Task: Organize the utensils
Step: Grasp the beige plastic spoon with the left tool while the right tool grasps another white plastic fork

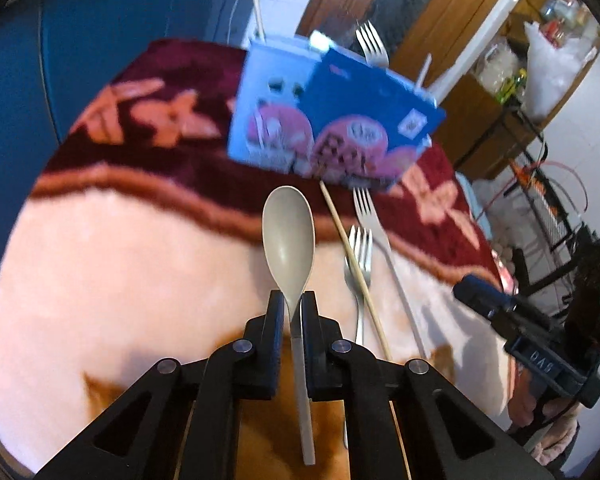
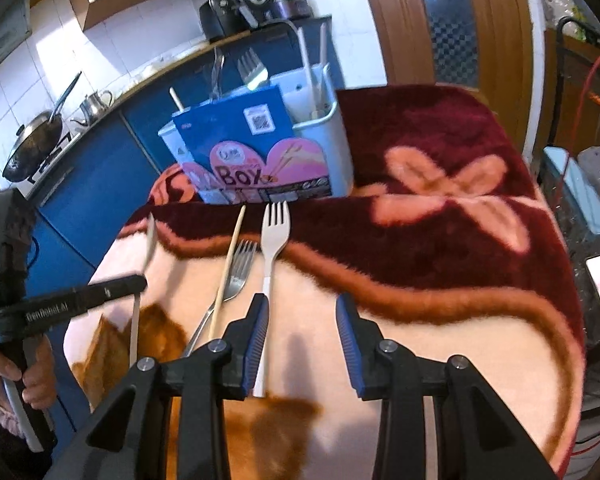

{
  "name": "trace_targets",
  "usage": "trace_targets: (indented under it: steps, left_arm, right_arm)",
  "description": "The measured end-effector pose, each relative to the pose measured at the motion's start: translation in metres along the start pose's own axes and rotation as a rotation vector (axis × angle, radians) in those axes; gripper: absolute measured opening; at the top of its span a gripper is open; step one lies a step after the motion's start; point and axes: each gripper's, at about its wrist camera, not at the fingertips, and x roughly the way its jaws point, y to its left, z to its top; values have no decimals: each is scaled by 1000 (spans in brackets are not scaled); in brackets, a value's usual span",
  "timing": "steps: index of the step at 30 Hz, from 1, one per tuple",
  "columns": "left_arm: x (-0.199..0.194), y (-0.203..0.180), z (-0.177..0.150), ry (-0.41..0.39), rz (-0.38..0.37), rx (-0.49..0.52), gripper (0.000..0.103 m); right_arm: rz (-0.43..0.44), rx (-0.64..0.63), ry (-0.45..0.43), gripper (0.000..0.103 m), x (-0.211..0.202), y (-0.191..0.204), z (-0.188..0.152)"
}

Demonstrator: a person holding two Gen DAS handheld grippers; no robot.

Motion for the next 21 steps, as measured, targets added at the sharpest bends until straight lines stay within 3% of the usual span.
trace_targets:
  steps: [4,12,21]
  left_arm:
    - [-8,6,9,-84,20,25,8]
    - [-15,16,25,-195,-9,56,8]
    - [-9,17,36,-208,-11,104,8]
  right_arm:
    - [-21,-39,47,38,11,11,7]
    - [-53,-91,160,37,40,25,21]
    - [-120,-164,243,28,63,36,35]
